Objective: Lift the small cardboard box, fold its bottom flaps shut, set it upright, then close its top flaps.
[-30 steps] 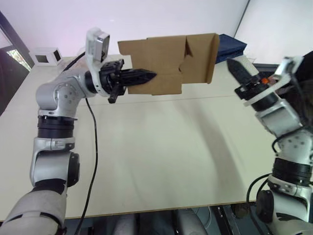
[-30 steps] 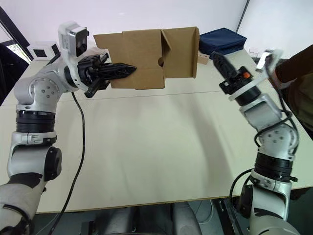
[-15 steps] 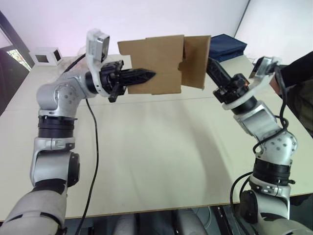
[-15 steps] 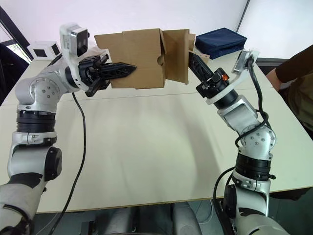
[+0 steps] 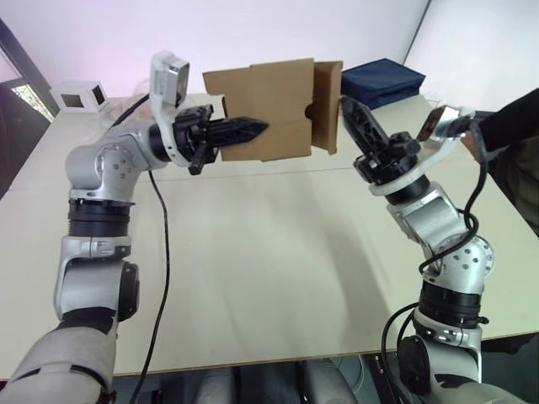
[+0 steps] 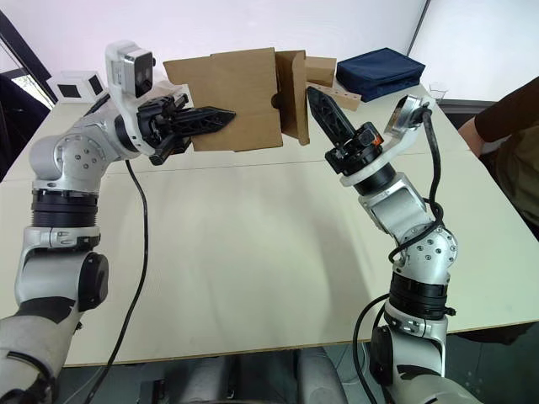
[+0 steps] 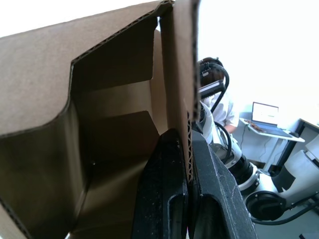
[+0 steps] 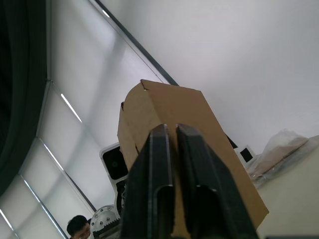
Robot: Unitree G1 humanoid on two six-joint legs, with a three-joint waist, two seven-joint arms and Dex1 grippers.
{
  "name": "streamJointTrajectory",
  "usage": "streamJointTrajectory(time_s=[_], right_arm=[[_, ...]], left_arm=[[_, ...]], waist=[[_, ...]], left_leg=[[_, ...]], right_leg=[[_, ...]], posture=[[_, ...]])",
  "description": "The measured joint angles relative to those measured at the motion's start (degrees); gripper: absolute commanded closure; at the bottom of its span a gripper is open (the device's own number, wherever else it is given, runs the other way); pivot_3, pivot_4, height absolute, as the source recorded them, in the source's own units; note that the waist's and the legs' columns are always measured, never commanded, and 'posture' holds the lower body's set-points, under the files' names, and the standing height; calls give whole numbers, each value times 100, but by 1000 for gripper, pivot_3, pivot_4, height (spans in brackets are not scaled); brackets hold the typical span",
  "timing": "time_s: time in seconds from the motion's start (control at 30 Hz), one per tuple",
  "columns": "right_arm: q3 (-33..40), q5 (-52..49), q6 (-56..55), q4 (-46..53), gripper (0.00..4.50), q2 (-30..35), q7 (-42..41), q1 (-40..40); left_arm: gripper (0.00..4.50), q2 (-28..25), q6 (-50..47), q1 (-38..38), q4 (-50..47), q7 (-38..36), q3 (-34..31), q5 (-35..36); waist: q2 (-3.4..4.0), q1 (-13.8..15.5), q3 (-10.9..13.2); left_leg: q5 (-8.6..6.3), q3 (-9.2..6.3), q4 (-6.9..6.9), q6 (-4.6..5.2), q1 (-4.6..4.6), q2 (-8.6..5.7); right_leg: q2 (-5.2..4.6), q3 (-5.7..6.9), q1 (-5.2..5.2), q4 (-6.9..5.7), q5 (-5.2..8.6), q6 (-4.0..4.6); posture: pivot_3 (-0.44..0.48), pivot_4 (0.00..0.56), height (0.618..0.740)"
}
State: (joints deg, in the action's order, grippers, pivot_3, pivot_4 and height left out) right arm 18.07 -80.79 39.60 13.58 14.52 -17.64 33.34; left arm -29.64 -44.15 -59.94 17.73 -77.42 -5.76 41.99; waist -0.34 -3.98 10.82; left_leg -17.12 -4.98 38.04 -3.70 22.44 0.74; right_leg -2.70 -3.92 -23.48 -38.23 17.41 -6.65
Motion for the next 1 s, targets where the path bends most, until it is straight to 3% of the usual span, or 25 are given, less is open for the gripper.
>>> streamJointTrajectory(time_s=[1.0], right_arm=[[-529,739,-557,132,2977,-626,416,12]], left_arm=[[4500,103,8,1,-1,142,-5,-1]], waist=[[0,-4,0]], left_leg=[[1,0,0,-2,0,0]], right_leg=[[0,0,-2,-1,0,0]], posture=[[0,150,740]])
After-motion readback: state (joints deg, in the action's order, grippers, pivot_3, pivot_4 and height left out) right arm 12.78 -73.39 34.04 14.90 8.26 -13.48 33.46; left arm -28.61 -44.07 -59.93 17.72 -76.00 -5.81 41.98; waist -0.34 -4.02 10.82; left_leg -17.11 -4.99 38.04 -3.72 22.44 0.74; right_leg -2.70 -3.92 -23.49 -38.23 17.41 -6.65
